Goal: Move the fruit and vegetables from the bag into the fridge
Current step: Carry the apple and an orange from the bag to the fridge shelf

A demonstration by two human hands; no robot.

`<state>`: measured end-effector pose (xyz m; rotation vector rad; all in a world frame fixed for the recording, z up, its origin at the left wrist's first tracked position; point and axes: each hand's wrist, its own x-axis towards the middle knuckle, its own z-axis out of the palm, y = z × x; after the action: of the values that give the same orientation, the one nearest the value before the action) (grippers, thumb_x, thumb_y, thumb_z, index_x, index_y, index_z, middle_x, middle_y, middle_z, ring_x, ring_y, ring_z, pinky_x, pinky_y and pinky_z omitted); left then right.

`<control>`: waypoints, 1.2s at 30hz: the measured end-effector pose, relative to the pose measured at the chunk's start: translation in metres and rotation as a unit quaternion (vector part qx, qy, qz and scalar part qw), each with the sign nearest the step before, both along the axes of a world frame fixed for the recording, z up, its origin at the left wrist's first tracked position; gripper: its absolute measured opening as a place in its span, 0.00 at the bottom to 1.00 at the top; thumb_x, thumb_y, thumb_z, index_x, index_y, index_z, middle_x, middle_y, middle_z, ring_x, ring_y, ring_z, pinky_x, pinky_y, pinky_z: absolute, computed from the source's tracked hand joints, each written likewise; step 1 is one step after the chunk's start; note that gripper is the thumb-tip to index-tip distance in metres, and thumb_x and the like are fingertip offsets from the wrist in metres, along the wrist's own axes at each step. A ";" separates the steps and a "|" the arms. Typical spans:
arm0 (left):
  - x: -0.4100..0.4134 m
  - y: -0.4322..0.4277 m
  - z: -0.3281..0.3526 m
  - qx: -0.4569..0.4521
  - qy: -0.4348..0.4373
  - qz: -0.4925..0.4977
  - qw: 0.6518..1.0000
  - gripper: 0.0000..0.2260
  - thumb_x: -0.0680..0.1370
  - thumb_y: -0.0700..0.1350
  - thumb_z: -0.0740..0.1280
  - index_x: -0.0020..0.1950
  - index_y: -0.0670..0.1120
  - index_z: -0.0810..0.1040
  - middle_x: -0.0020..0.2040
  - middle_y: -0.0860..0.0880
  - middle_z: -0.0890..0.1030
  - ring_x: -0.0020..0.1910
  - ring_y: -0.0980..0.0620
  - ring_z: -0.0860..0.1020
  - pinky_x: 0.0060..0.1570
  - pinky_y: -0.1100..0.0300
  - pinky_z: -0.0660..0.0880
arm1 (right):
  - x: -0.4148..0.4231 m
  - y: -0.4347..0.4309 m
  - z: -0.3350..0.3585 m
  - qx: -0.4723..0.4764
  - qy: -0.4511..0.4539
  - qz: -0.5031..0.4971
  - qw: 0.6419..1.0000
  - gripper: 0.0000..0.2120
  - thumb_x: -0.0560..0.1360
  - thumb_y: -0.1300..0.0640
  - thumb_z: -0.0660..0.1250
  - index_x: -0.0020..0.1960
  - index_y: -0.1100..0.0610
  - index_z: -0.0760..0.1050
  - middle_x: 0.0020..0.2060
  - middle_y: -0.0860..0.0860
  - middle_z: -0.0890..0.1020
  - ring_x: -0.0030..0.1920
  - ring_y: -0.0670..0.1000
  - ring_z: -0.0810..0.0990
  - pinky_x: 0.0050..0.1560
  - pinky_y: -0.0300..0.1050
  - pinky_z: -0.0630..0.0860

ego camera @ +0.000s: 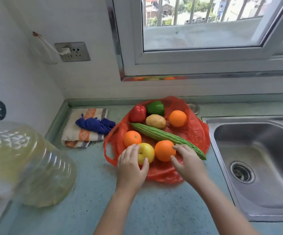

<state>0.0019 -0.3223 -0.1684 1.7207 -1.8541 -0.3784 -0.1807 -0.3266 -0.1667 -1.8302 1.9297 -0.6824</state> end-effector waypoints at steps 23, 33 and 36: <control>0.017 -0.050 -0.066 0.117 0.026 -0.088 0.989 0.39 0.67 0.52 0.74 0.72 0.46 0.61 0.70 0.45 0.64 0.69 0.47 0.64 0.64 0.56 0.63 | 0.026 -0.052 -0.042 0.135 -0.123 -0.132 0.974 0.31 0.69 0.48 0.71 0.67 0.54 0.65 0.59 0.53 0.67 0.55 0.49 0.69 0.52 0.37 0.63; 0.019 -0.052 -0.062 0.116 0.080 -0.096 0.985 0.38 0.66 0.51 0.75 0.72 0.49 0.62 0.68 0.50 0.65 0.68 0.52 0.64 0.63 0.62 0.61 | 0.027 -0.040 -0.041 0.121 -0.191 -0.157 0.961 0.33 0.67 0.50 0.74 0.67 0.52 0.64 0.62 0.53 0.68 0.54 0.47 0.68 0.52 0.39 0.65; 0.016 -0.053 -0.050 0.111 0.110 -0.098 0.983 0.37 0.66 0.51 0.75 0.71 0.50 0.62 0.67 0.52 0.65 0.66 0.54 0.65 0.64 0.60 0.64 | 0.023 -0.034 -0.033 0.084 -0.202 -0.165 0.962 0.32 0.66 0.50 0.74 0.66 0.52 0.65 0.61 0.51 0.69 0.53 0.46 0.68 0.51 0.39 0.65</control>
<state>0.0175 -0.3752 -0.2187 1.5645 -1.8785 -0.8480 -0.1575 -0.3604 -0.1998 -1.1667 1.9526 -0.8861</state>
